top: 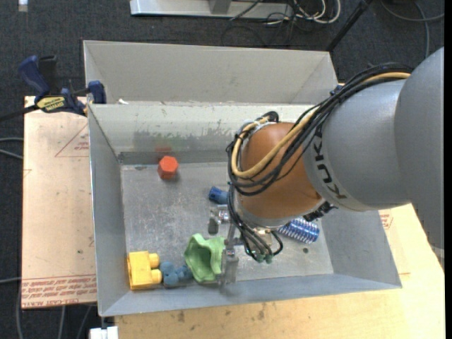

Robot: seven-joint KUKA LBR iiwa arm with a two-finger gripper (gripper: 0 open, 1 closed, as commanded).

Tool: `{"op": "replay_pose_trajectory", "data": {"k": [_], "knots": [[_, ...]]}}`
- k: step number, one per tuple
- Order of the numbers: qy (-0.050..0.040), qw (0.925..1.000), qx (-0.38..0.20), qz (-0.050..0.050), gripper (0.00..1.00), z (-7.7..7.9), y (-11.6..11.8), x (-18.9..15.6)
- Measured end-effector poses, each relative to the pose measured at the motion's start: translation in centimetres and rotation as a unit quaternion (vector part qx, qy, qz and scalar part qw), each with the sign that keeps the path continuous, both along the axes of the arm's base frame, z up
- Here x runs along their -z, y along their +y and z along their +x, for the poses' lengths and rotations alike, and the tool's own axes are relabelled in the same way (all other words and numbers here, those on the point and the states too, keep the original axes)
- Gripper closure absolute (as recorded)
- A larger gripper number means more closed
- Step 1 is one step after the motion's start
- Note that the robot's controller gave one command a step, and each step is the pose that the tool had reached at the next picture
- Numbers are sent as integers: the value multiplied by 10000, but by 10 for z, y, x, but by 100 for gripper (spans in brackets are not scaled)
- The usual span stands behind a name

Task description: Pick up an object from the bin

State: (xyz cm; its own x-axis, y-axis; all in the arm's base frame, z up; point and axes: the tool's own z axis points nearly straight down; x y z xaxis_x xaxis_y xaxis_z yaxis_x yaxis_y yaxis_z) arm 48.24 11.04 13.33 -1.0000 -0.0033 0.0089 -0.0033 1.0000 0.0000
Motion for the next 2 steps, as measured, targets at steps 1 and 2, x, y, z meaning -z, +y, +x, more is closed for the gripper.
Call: {"op": "replay_pose_trajectory", "data": {"k": [1, 2], "knots": [[-52, 9999, 132, 8, 0, 6, 3, 66], [-52, 9999, 145, 10, 100, 6, 3, 63]]}}
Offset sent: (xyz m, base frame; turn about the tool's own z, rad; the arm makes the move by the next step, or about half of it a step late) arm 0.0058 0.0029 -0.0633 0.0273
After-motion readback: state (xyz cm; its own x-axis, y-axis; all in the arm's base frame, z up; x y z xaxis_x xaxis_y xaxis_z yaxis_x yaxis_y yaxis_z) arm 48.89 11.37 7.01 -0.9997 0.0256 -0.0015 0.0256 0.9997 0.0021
